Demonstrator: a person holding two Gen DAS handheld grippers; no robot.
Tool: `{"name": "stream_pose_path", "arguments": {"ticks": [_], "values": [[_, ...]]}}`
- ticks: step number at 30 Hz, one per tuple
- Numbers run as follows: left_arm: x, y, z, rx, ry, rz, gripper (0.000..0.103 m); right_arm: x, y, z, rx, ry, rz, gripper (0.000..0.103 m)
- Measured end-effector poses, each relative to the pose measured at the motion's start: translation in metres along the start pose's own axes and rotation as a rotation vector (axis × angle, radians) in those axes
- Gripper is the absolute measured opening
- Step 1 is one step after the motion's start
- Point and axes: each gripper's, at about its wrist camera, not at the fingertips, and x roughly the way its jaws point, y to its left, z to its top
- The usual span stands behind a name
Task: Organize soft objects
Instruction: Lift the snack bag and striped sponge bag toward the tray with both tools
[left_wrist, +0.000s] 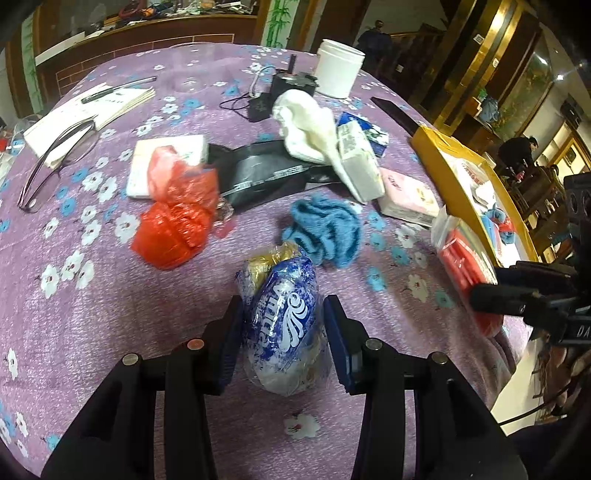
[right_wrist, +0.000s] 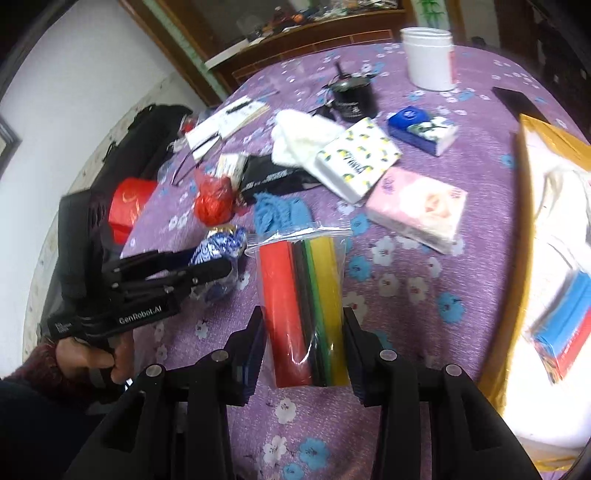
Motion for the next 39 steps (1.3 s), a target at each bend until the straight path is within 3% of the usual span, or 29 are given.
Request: {"name": "stream_pose_path", "arguments": {"ticks": [23, 39], "values": [[-0.012, -0.045, 0.025, 0.064, -0.04, -0.016, 0.041, -0.044, -0.045, 0.011, 0.115, -0.107, 0.067, 0.04], [-0.012, -0.098, 0.045, 0.143, -0.059, -0.086, 0.041, -0.087, -0.077, -0.005, 0.184, -0.177, 0.039, 0.04]]}}
